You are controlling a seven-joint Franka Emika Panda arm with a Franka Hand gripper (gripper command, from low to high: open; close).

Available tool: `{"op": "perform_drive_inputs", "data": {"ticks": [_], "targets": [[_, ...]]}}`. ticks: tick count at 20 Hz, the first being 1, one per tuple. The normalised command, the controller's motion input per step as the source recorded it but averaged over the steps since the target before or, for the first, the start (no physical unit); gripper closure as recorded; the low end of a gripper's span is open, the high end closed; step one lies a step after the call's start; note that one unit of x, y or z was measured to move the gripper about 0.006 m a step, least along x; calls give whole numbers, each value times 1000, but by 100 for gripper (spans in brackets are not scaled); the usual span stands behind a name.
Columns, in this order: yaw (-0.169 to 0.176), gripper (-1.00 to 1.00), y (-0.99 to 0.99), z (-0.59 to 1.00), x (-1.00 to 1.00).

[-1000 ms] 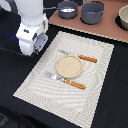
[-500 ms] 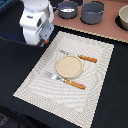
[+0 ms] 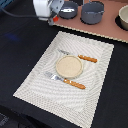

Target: Place the pan onto the stove and place the fish and sausage into the pan.

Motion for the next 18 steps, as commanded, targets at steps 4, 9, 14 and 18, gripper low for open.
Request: {"op": "perform_drive_inputs", "data": {"ticks": [4,9,14,18], "targets": [[0,100,944,306,380],[0,100,935,181,418],[0,100,842,58,455],[0,100,573,-20,435]]}}
